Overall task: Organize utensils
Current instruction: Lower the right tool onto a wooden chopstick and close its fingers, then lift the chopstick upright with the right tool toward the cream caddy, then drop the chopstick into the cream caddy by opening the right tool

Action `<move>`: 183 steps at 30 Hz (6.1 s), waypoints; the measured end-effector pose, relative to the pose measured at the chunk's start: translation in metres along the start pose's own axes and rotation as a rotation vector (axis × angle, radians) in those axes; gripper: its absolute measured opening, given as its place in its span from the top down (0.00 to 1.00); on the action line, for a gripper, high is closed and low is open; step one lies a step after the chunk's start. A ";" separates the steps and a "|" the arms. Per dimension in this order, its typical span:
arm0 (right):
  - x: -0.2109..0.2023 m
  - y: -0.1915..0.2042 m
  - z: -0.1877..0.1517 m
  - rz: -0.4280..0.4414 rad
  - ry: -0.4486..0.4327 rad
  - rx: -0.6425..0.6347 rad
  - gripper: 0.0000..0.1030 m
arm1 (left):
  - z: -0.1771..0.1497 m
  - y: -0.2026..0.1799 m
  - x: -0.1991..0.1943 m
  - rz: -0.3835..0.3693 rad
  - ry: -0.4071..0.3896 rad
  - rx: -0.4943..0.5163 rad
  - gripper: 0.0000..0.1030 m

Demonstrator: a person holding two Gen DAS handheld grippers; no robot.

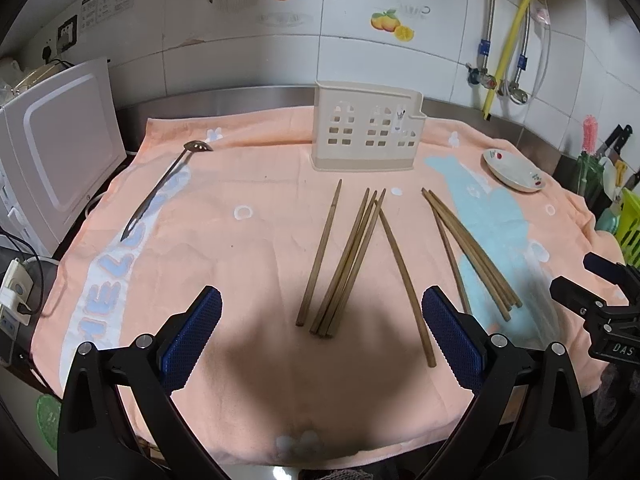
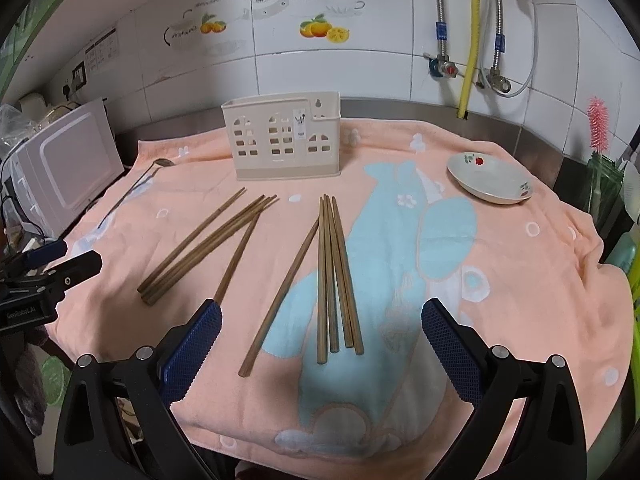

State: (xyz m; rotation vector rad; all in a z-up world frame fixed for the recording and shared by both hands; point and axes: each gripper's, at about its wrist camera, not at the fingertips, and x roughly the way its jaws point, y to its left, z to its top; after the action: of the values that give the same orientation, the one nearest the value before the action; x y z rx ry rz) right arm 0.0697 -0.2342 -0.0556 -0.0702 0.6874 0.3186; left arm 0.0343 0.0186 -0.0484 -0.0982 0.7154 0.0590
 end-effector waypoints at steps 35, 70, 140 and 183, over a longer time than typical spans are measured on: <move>0.058 -0.042 -0.017 -0.024 0.122 0.010 0.31 | 0.007 0.030 0.104 -0.065 0.189 0.017 0.67; 0.100 -0.029 -0.020 -0.065 0.205 -0.140 0.75 | 0.003 0.025 0.120 -0.092 0.226 0.063 0.78; 0.033 -0.029 0.135 0.053 -0.125 -0.139 0.94 | 0.115 -0.008 0.032 -0.177 -0.080 0.144 0.94; 0.108 -0.016 0.309 0.073 -0.130 -0.120 0.94 | 0.271 -0.007 0.093 -0.065 -0.172 0.126 0.94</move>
State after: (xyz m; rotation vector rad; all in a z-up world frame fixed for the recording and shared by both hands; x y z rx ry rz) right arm 0.3419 -0.1688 0.1139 -0.1381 0.5423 0.4306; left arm 0.2812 0.0430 0.0942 0.0044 0.5420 -0.0401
